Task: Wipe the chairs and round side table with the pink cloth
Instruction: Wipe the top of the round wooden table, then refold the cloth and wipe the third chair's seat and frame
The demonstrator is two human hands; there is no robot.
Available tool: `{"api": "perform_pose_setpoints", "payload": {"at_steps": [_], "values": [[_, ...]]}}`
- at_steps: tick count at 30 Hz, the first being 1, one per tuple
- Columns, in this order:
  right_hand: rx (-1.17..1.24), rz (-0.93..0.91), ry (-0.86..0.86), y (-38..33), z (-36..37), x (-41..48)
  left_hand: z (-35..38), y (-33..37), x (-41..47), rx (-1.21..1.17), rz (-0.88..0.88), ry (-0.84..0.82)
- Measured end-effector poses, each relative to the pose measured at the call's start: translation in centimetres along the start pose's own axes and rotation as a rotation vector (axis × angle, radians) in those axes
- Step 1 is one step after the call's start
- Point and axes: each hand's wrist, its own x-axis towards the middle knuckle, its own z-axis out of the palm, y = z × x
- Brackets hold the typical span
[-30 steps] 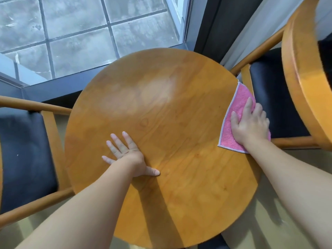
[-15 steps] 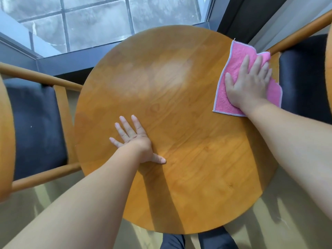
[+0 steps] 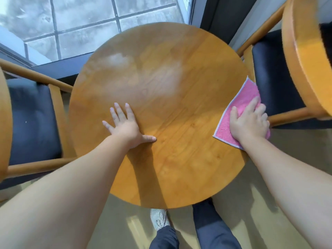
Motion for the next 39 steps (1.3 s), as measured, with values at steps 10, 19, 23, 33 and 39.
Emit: {"api": "perform_pose_setpoints", "payload": {"at_steps": [10, 19, 23, 33, 39], "values": [[-0.13, -0.056, -0.36, 2.8, -10.8, -11.9, -1.2, -0.1, -15.0, -0.275, 0.582, 0.102], [0.336, -0.287, -0.216, 3.6, -28.2, -24.1, -7.5, 0.7, -29.1, -0.366, 0.799, 0.216], [0.59, -0.289, -0.26, 4.8, -32.5, -27.1, -10.4, 3.6, -33.3, -0.374, 0.872, 0.23], [0.438, -0.357, -0.297, 14.6, -36.8, -24.7, -12.7, 12.7, -39.0, -0.538, 1.032, 0.202], [0.428, -0.408, -0.261, 25.2, -38.9, -19.2, -12.8, 23.0, -43.0, -0.524, 1.062, 0.248]]}}
